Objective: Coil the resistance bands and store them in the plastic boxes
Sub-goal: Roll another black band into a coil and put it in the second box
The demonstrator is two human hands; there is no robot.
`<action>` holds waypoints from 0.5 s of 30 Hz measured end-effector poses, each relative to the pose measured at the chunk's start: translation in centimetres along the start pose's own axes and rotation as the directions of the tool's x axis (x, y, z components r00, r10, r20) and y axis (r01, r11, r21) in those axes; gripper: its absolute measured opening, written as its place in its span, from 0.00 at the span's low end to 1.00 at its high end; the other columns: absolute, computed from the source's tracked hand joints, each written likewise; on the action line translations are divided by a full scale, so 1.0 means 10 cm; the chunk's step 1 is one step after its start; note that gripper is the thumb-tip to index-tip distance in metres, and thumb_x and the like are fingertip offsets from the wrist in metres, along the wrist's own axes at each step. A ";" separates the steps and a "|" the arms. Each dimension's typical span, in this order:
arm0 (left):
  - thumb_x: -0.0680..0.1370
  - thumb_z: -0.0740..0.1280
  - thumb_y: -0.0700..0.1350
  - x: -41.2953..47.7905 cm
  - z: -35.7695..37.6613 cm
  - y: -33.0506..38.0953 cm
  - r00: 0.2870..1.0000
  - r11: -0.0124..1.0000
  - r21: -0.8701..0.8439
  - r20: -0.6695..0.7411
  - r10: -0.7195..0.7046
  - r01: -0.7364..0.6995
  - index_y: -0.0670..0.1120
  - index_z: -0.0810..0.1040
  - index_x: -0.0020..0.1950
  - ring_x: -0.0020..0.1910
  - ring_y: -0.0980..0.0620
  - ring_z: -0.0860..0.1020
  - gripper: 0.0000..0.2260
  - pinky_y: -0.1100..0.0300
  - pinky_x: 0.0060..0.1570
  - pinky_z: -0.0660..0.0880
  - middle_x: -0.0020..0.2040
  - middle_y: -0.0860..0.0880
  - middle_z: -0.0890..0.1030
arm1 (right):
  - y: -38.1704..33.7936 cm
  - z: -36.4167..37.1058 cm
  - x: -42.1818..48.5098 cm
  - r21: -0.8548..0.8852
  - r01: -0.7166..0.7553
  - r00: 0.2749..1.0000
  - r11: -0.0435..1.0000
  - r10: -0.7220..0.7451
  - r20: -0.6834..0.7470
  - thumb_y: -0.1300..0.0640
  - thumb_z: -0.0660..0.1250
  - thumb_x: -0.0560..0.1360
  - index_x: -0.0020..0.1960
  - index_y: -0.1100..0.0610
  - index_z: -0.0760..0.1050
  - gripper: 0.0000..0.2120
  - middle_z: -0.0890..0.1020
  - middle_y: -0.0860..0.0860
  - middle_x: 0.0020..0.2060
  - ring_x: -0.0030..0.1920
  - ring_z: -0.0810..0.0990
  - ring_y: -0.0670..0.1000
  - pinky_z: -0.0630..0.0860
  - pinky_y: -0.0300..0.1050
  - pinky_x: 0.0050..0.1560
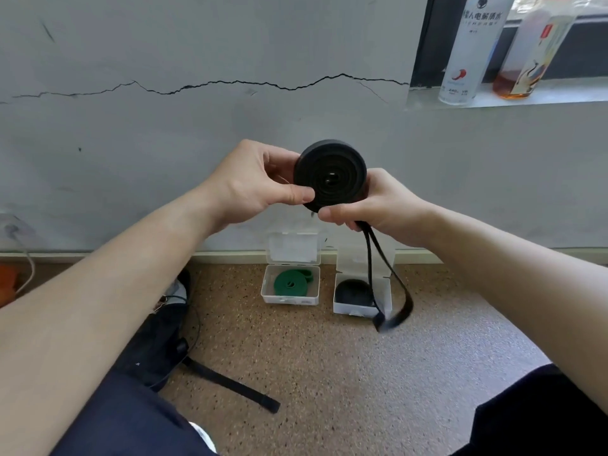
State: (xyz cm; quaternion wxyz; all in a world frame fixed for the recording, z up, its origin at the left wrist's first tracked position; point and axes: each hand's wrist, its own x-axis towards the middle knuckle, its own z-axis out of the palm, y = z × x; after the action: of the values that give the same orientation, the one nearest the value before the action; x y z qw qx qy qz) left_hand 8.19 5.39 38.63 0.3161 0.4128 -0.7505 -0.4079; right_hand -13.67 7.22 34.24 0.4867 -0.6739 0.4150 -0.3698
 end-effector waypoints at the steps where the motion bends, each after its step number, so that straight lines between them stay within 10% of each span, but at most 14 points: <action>1: 0.73 0.75 0.36 0.00 0.01 -0.01 1.000 1.000 -0.018 -0.021 -0.005 0.005 0.46 0.84 0.58 0.49 0.50 0.85 0.15 0.62 0.50 0.79 0.50 0.47 0.87 | 0.00 0.02 0.00 0.023 0.000 1.000 1.000 0.000 -0.006 0.63 0.76 0.72 0.46 0.58 0.79 0.07 0.79 0.49 0.33 0.32 0.75 0.47 0.72 0.40 0.33; 7: 0.76 0.71 0.36 -0.03 0.35 -0.11 0.965 0.792 -0.596 -0.106 -0.240 0.132 0.44 0.80 0.61 0.49 0.50 0.81 0.14 0.56 0.55 0.76 0.52 0.46 0.84 | 0.00 0.17 0.03 0.247 -0.030 0.986 0.968 0.070 -0.154 0.58 0.75 0.74 0.47 0.57 0.80 0.06 0.79 0.51 0.34 0.31 0.72 0.48 0.68 0.43 0.34; 15: 0.70 0.74 0.42 -0.02 0.23 -0.07 0.981 0.878 -0.475 -0.139 -0.134 0.053 0.40 0.83 0.58 0.56 0.44 0.82 0.17 0.52 0.61 0.78 0.56 0.41 0.85 | -0.05 0.18 0.02 0.204 0.000 0.991 0.979 0.028 -0.133 0.63 0.74 0.74 0.48 0.56 0.79 0.06 0.79 0.47 0.31 0.29 0.74 0.46 0.73 0.38 0.32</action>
State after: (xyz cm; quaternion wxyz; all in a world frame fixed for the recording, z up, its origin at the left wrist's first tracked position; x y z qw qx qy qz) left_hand 6.70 6.11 36.93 0.4486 0.3928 -0.5793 -0.5558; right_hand -11.81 7.74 34.31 0.5267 -0.5911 0.4114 -0.4516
